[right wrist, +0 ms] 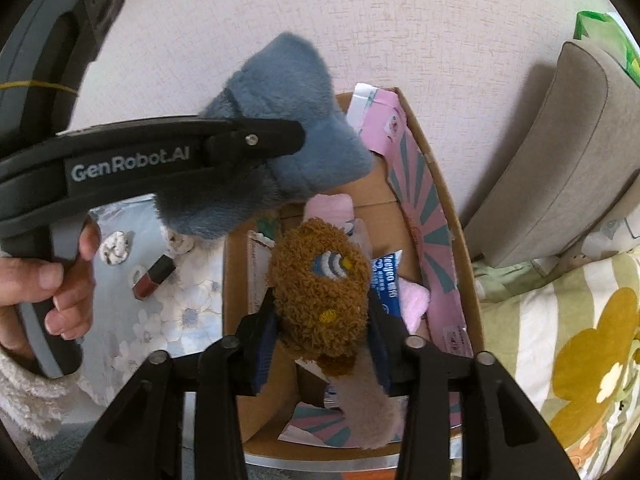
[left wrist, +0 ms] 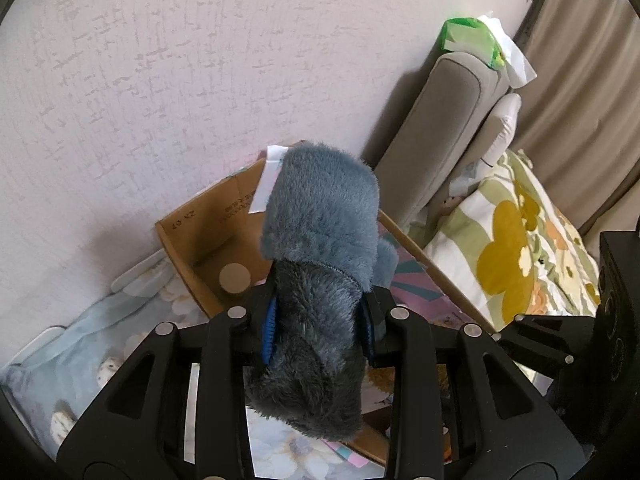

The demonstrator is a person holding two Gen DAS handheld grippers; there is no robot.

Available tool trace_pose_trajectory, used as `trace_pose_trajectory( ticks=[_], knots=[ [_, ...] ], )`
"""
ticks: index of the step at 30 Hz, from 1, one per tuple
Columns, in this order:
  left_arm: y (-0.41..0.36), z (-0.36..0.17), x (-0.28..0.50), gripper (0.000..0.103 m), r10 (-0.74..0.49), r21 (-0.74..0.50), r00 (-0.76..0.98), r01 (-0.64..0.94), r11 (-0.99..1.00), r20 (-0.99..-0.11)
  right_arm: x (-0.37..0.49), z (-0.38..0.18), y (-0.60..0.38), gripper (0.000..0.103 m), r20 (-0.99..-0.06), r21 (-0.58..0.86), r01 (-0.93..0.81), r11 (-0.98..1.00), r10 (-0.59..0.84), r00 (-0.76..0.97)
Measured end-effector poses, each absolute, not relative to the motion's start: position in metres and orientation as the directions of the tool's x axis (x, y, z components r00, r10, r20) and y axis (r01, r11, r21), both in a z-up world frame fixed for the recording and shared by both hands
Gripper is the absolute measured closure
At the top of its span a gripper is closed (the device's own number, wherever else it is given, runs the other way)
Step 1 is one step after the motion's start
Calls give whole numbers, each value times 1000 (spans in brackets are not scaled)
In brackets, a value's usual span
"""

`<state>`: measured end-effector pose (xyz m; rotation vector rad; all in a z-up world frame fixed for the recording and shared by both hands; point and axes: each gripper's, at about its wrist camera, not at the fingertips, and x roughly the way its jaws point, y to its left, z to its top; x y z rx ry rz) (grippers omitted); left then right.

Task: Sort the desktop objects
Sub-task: 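Carry the grey sock with the left tool into the box while the right tool drops the plush toy, then move both open tools back over the tray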

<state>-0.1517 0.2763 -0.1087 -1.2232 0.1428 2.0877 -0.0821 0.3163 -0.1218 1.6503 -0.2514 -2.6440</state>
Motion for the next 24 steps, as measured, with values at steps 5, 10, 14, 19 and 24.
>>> trace_pose_trajectory(
  ticks=[5,10,14,19,24],
  knots=[
    [272,-107,-153,1,468,-208,-334,-586,-783,-818,-85,-126,311,33,-910,78,-92,-993,-33,-413],
    [263,-98,-148,1,473,-196,-358,-592,-782,-805,-79,-123,308,32,-906,61,-116,-991,-6,-424],
    [250,-90,-141,1,468,-183,-371,-593,-784,-802,-75,-119,307,32,-902,62,-132,-989,1,-432],
    [224,-80,-130,1,480,-196,-382,-584,-788,-790,-71,-112,300,32,-892,69,-137,-988,1,-452],
    [194,-64,-118,1,483,-194,-416,-569,-799,-771,-71,-96,280,32,-878,56,-110,-992,4,-479]
  ],
)
